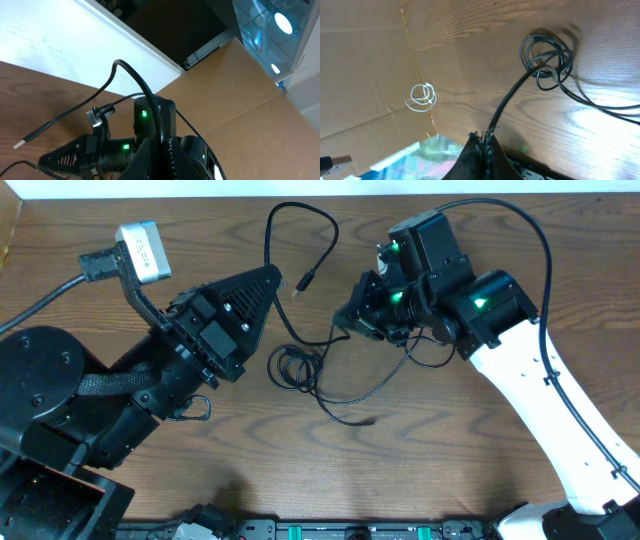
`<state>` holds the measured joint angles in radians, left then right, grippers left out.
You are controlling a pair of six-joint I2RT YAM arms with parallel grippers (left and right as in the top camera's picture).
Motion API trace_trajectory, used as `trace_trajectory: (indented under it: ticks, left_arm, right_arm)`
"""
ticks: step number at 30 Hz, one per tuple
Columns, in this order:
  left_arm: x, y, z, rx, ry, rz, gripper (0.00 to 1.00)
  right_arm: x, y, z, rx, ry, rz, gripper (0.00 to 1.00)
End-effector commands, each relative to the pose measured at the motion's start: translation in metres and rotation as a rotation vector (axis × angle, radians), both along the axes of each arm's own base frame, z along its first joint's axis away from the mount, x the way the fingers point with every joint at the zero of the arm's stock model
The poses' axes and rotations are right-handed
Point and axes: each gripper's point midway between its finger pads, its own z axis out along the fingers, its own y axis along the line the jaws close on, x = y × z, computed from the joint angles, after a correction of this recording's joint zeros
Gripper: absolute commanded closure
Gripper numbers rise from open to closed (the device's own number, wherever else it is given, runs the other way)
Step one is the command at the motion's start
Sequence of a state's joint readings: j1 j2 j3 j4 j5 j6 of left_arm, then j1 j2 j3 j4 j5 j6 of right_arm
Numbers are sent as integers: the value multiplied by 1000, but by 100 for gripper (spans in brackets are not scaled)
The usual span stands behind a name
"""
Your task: Untangle cables
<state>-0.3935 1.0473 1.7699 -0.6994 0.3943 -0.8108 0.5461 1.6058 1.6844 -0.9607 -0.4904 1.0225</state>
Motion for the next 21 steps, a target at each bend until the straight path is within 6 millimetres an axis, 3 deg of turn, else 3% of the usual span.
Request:
trace_trajectory:
  ticks: [1,6,10,13,17,21]
  left_arm:
    - [-5,2,8,2,-30,-1,92]
    - [4,16,-16,49,58,93,78]
    - [12,39,-45,119,155,234,78]
    - [13,43,-48,130,167,256,82]
    - [14,42,-45,123,154,257,87]
    - [13,43,-49,134,167,255,87]
  right_arm:
    - [3,-2,-2,-20,-9,-17,99]
    - [9,1,7,6,-53,-19,98]
    - [13,-1,35,47,-171,-8,98]
    - [16,-13,45,22,-227,-45,99]
    - [16,-29,37,-83,-269,-56,98]
    - [16,-53,14,-241,-248,-87,94]
